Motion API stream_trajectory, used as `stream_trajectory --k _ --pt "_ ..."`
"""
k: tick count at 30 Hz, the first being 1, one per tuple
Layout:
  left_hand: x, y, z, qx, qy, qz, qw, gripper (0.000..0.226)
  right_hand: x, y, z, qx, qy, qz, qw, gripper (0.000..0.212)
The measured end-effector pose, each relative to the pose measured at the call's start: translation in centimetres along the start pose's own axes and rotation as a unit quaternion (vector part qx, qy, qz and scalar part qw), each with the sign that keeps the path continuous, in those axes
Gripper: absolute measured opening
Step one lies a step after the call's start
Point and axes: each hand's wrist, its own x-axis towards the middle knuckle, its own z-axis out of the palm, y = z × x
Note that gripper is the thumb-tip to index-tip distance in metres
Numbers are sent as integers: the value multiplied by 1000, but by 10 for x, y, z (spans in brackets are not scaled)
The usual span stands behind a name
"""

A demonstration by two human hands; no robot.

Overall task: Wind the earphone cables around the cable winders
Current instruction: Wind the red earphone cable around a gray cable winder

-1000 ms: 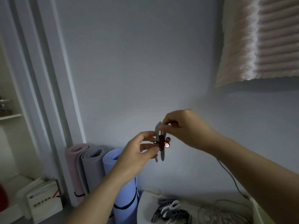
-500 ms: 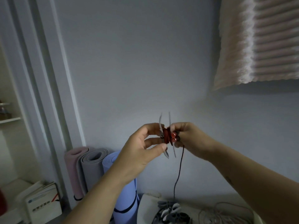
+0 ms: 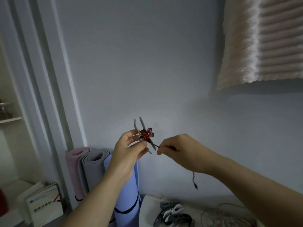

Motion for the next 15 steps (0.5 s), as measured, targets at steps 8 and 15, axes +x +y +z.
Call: stream_trajectory --k 8,15 --pt "-11 -6 -2 154 -139 38 977 35 24 -10 -43 -29 105 -33 993 22" --pt "-20 9 0 169 -242 63 953 36 31 7 -42 81 86 30 992 24"
